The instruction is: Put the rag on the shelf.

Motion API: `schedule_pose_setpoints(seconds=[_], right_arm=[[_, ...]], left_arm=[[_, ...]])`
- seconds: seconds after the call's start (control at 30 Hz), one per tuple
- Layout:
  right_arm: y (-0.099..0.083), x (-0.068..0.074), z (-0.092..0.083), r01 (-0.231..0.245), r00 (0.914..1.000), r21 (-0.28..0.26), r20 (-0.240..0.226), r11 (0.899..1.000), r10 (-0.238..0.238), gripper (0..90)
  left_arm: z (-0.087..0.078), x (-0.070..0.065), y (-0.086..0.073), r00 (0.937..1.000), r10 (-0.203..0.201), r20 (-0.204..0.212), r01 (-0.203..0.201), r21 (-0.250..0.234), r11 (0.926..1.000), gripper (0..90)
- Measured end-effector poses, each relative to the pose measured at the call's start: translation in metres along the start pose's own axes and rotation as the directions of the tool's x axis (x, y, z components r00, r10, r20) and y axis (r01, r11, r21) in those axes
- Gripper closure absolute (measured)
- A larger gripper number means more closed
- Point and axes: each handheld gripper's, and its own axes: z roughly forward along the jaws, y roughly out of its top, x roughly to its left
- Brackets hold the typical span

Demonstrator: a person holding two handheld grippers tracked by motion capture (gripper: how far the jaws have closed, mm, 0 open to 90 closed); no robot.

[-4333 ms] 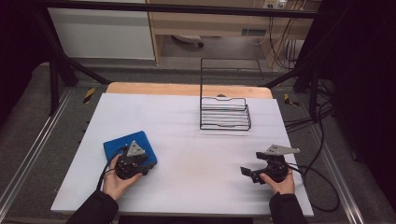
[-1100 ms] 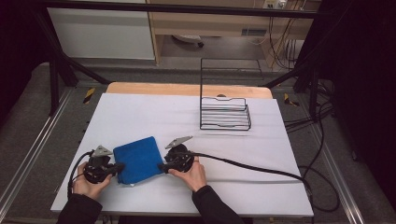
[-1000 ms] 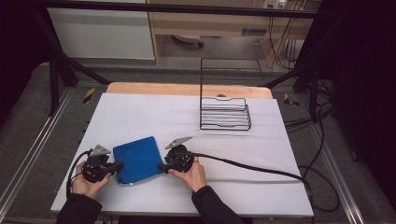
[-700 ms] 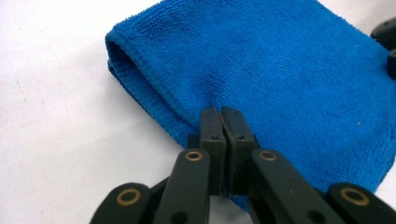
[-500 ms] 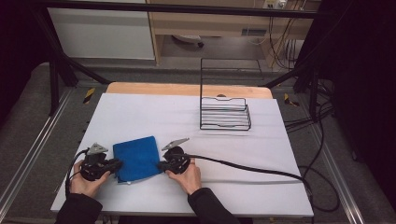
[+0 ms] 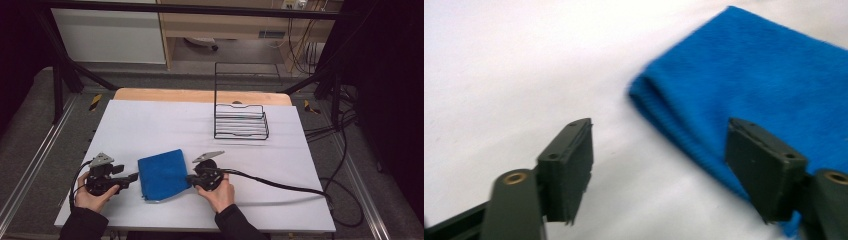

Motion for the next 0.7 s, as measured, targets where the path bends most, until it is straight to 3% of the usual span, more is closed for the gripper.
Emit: schedule_pose_setpoints(seconds=[0.03, 0.2, 0.33, 0.4, 0.53, 0.6, 0.63, 0.7], right_arm=[[-0.009, -0.005, -0.013, -0.008, 0.9998, 0.003, 0.018, 1.000, 0.008, 88.1], [-0.034, -0.014, -0.037, -0.034, 0.9988, 0.008, 0.034, 0.999, 0.034, 87.8], [-0.053, -0.016, -0.044, -0.047, 0.9982, 0.022, 0.040, 0.999, 0.046, 86.7], [-0.058, -0.018, -0.043, -0.047, 0.9983, 0.020, 0.037, 0.999, 0.046, 80.8], [-0.048, -0.027, -0.043, 0.016, 0.9994, -0.045, 0.033, 0.999, -0.014, 56.8], [-0.042, -0.031, -0.043, 0.034, 0.9989, -0.074, 0.035, 0.997, -0.032, 53.2], [-0.029, -0.041, -0.039, 0.054, 0.9979, -0.108, 0.040, 0.993, -0.050, 47.7], [-0.021, -0.045, -0.036, 0.071, 0.9966, -0.131, 0.053, 0.989, -0.064, 46.4]], left_arm=[[0.000, -0.001, 0.000, 1.0000, 0.005, 0.004, -0.005, -0.002, 1.0000, 23.0], [0.004, -0.010, 0.001, 0.9993, 0.030, 0.021, -0.030, 0.001, 0.9996, 17.0], [0.006, -0.011, 0.002, 0.9989, 0.037, 0.029, -0.037, 0.010, 0.9993, 14.8], [0.007, -0.011, 0.002, 0.9987, 0.038, 0.034, -0.038, 0.014, 0.9992, 14.4], [0.007, -0.012, 0.002, 0.9986, 0.043, 0.031, -0.043, 0.002, 0.9991, 13.8], [0.008, -0.012, 0.002, 0.9984, 0.045, 0.033, -0.046, 0.004, 0.9990, 13.8], [0.008, -0.011, 0.002, 0.9982, 0.050, 0.033, -0.050, 0.006, 0.9987, 13.8], [0.009, -0.012, 0.002, 0.9977, 0.056, 0.037, -0.057, 0.008, 0.9984, 13.7]])
